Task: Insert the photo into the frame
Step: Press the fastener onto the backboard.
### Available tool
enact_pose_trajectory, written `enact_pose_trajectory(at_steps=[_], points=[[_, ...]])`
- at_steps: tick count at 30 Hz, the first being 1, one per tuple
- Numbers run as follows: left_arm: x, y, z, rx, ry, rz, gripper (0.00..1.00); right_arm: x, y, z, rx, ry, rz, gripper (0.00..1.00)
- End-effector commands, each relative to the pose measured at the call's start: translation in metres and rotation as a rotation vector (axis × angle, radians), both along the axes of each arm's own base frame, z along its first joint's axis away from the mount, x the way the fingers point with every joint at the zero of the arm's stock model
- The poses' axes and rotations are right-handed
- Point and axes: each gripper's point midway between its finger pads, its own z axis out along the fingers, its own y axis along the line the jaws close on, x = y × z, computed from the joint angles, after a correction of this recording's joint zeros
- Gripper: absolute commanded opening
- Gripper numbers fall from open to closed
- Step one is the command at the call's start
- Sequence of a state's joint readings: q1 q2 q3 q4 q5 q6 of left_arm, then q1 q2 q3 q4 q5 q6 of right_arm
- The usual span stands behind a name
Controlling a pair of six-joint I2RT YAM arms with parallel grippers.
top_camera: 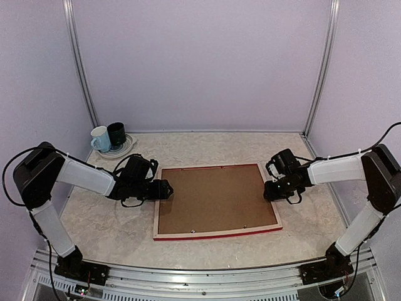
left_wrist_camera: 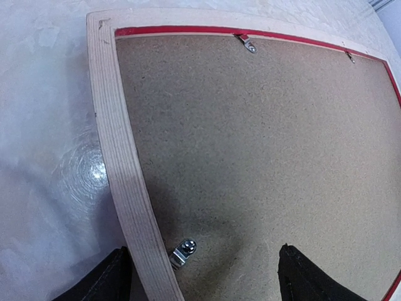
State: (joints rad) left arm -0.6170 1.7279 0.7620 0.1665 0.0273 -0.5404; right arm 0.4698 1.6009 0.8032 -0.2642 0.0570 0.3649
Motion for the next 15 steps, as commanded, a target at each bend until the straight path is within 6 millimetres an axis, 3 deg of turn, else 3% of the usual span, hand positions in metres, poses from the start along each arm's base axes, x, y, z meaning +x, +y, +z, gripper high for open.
enact_pose_trajectory(at_steps=[1, 15], points=[[-0.0243, 0.0070, -0.0353, 0.061, 0.129, -0.030, 0.80, -0.0030, -0.0114, -0.0130, -0.057, 0.025, -0.018, 0.36], [-0.0241, 0.0079, -0.0364, 0.068, 0.132, -0.028, 0.80, -0.0074, -0.0107, -0.0160, -0.053, 0.039, -0.003, 0.14]])
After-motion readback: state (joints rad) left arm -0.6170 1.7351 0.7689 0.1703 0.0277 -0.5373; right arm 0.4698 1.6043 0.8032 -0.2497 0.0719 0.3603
